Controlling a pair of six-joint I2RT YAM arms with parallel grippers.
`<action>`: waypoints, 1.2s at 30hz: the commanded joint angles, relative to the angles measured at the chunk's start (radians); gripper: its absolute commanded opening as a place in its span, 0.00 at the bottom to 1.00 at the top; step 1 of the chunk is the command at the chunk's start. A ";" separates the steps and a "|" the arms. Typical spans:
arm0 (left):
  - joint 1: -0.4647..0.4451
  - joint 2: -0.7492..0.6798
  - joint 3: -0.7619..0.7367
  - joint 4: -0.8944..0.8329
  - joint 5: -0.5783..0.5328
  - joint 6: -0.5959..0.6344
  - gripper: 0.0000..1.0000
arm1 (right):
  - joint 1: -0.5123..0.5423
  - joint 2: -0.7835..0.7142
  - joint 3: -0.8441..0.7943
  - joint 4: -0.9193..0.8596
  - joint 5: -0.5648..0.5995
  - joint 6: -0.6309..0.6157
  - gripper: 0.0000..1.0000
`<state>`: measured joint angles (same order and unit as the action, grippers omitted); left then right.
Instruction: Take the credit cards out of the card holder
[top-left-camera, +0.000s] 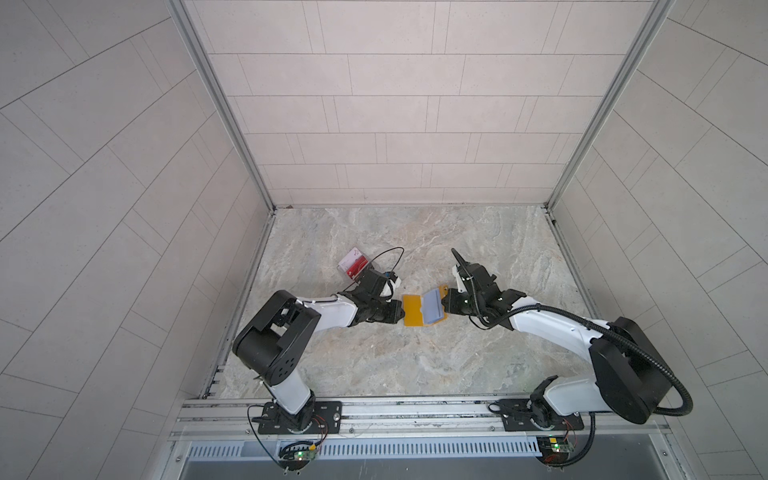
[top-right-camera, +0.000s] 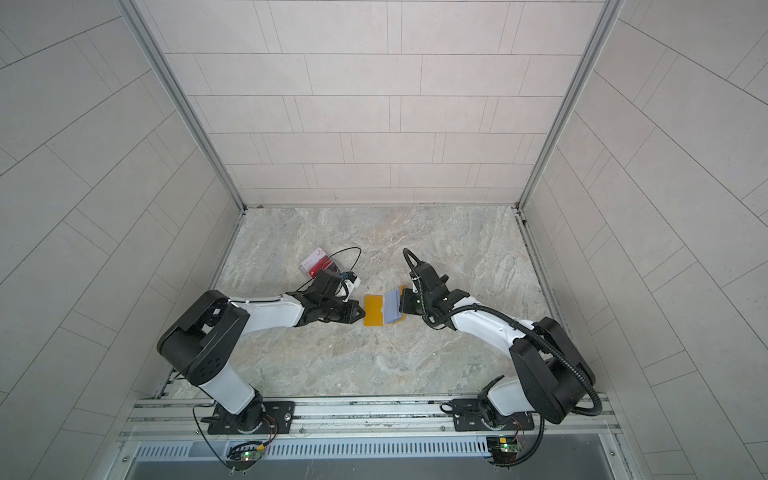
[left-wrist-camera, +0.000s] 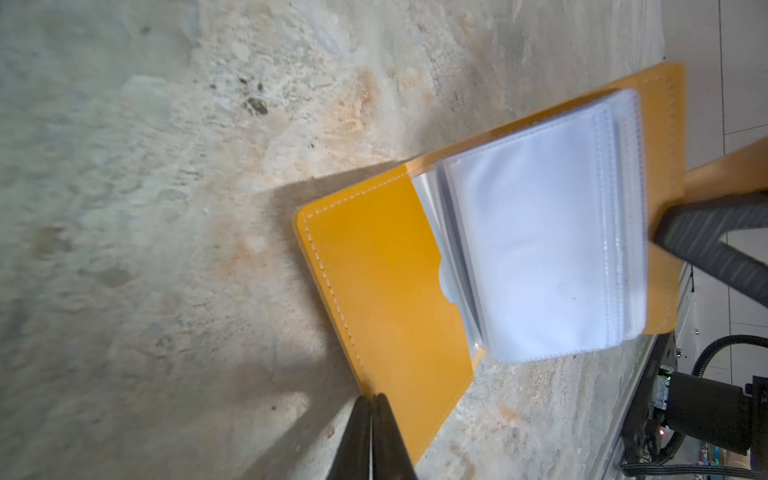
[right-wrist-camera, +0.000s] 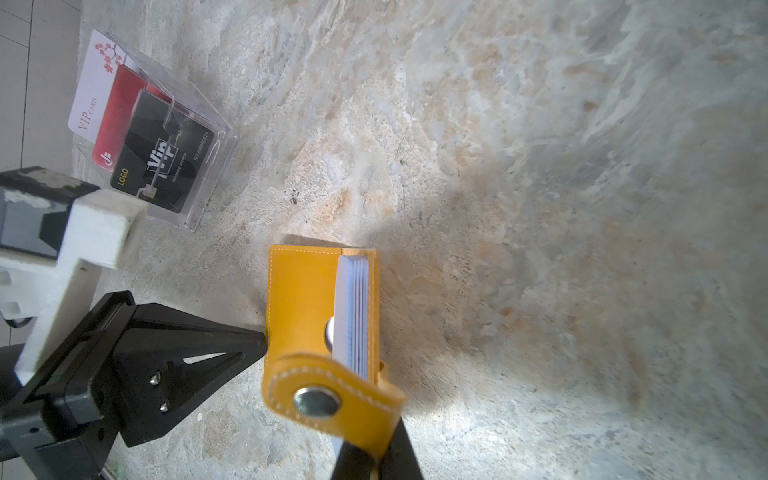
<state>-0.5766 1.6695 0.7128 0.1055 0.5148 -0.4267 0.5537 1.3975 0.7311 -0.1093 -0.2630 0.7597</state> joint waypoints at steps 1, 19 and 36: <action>-0.007 0.012 0.019 -0.020 -0.019 0.025 0.09 | 0.008 0.017 0.028 0.004 -0.056 -0.017 0.00; -0.011 0.011 0.000 -0.010 -0.022 0.027 0.08 | 0.065 0.099 0.121 -0.009 -0.091 -0.051 0.00; -0.011 0.007 0.010 -0.029 -0.030 0.033 0.08 | 0.027 0.074 0.131 -0.201 0.042 -0.162 0.00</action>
<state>-0.5816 1.6829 0.7139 0.0986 0.4942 -0.4095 0.5842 1.4799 0.8711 -0.2325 -0.2562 0.6254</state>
